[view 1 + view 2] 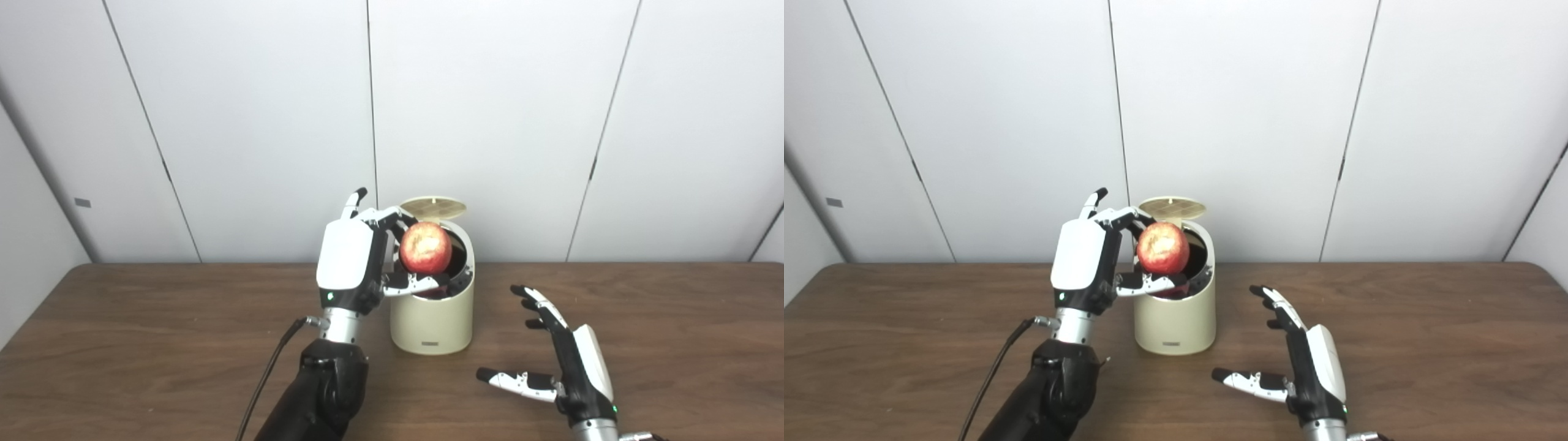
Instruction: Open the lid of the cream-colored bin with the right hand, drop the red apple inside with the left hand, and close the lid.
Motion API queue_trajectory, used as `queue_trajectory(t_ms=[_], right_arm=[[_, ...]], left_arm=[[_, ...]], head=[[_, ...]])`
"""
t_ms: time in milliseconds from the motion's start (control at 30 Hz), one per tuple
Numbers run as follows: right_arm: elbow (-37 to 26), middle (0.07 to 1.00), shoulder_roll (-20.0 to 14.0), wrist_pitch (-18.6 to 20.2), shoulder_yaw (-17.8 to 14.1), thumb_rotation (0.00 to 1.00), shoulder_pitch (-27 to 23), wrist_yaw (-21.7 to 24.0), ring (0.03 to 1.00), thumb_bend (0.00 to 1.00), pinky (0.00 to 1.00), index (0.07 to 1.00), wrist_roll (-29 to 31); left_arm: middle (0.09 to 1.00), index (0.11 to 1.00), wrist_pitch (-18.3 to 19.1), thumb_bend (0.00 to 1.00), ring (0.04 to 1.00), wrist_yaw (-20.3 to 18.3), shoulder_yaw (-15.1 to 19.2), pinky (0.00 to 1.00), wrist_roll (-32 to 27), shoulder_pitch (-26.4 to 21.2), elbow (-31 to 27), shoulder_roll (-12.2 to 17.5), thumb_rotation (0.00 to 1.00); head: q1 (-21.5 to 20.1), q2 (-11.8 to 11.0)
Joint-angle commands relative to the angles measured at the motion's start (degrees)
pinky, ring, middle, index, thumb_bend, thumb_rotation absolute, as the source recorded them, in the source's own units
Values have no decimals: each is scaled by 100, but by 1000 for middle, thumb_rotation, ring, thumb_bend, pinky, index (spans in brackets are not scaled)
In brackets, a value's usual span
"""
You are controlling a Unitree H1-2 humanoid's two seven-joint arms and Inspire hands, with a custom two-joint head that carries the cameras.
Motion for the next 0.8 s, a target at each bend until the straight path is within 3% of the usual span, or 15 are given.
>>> queue_trajectory(t_ms=[0, 267, 567, 667, 767], right_arm=[[-227, 885, 40, -64, 2, 212, -151, -50, 835, 746, 712, 826, -4], [-309, 887, 58, 55, 27, 253, -134, 21, 836, 746, 711, 831, -35], [-359, 889, 80, 105, 46, 226, -142, 9, 839, 749, 721, 824, -15], [-381, 902, 105, 103, 42, 211, -140, -4, 844, 751, 713, 822, 4], [-387, 906, 126, 101, 31, 187, -147, -8, 847, 752, 720, 817, 21]], left_arm=[[461, 510, -5, 522, 613, 297, -44, 909, 187, -372, -15, 29, 0], [459, 510, 85, 521, 575, 475, -130, 868, 293, -468, 258, 38, 0], [484, 517, 371, 521, 601, 15, -237, 813, 292, -484, 221, 83, 0], [648, 501, 456, 520, 642, -99, -280, 790, 294, -470, 170, 112, 67], [690, 499, 494, 520, 663, -181, -300, 777, 267, -456, 121, 139, 75]], head=[[-13, 11], [-30, 30], [-31, 51], [-31, 66], [-42, 74]])
